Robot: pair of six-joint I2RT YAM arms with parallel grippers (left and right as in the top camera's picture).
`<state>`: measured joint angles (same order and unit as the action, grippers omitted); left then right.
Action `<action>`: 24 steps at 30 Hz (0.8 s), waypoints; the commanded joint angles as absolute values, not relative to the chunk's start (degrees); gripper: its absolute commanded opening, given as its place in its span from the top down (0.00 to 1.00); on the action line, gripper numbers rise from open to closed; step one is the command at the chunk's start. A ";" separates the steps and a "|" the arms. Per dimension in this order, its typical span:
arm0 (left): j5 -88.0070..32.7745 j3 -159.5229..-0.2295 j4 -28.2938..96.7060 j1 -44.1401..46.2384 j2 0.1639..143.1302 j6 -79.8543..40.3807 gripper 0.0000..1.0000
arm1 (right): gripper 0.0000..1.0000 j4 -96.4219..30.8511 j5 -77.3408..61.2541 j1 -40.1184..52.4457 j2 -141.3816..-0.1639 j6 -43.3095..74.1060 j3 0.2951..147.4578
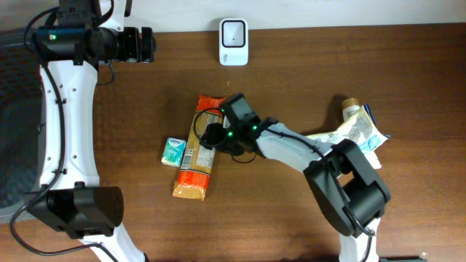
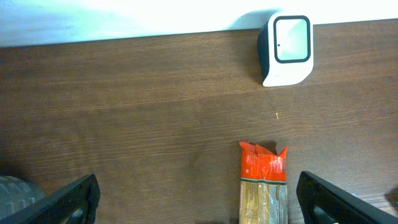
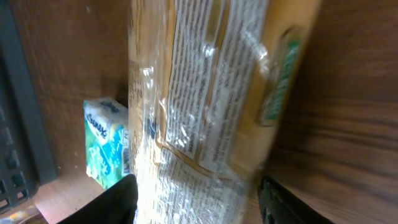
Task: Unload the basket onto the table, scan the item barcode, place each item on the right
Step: 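Move the right gripper to the pasta bag and grasp it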
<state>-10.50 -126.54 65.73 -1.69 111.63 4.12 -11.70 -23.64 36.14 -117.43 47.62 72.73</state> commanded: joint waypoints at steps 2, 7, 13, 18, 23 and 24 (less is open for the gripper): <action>-10.70 -126.80 65.63 -1.78 110.72 5.04 0.01 | 0.41 -8.43 -23.81 39.03 -122.37 51.81 72.27; -10.70 -126.80 65.63 -1.78 110.72 5.04 0.01 | 0.69 -7.75 -23.79 39.16 -122.87 51.94 72.27; -10.72 -126.80 65.63 -1.78 110.72 5.04 0.01 | 0.96 -9.10 -35.97 33.98 -122.83 45.76 72.31; -10.72 -126.80 65.65 -1.78 110.72 5.04 0.01 | 0.96 -20.91 -47.20 25.39 -121.36 31.51 74.06; -10.70 -126.80 65.65 -1.78 110.72 5.04 0.01 | 0.96 -55.66 -26.87 21.85 -118.65 10.59 89.43; -10.72 -126.80 65.65 -1.78 110.72 5.04 0.01 | 0.96 -60.86 -21.17 22.61 -118.61 9.41 93.25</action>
<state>-10.52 -126.54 65.71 -1.69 111.63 4.12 -51.92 -37.36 21.41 -120.70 19.79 83.94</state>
